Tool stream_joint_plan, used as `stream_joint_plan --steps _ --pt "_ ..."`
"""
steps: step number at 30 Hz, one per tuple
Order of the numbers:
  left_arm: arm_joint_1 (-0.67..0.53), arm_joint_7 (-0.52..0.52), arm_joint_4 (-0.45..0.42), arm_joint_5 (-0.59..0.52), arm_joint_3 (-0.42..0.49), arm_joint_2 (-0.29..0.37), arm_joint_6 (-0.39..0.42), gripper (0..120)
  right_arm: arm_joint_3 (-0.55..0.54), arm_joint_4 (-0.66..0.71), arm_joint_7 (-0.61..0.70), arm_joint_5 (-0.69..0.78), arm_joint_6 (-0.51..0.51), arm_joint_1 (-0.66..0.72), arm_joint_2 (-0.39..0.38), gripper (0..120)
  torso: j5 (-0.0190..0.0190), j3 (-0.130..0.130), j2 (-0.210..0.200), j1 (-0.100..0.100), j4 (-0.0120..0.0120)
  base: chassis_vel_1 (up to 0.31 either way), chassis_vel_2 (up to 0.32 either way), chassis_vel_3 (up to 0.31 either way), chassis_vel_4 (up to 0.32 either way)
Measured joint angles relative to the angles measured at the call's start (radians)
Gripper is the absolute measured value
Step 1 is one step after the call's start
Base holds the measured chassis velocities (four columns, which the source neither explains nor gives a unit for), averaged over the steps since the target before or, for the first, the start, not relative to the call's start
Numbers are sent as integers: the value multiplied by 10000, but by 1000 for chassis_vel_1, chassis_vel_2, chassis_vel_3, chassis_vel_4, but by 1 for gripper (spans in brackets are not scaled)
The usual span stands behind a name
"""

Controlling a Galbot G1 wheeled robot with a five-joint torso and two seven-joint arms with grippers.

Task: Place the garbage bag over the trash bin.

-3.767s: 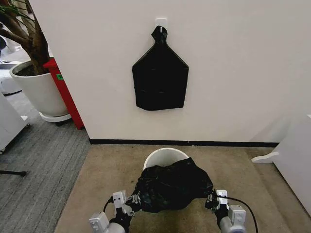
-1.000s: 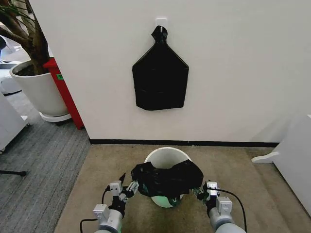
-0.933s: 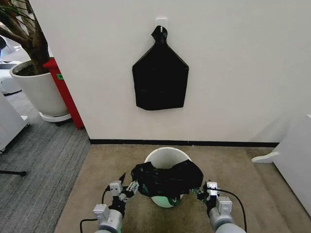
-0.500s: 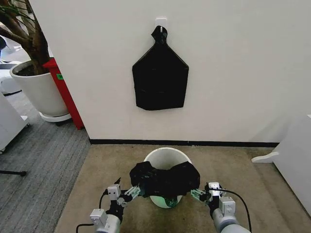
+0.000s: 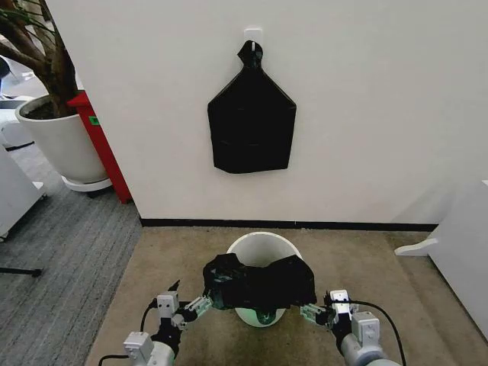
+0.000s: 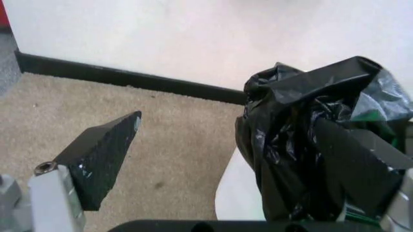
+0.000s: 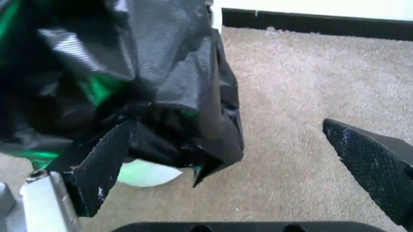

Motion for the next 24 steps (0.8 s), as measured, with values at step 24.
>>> stream_joint_plan --steps 24 --pt "1616 55 -1863 951 -188 -400 -315 100 610 1664 276 -615 -260 -913 -814 100 1 1 -1 0 1 0 0 0 0"
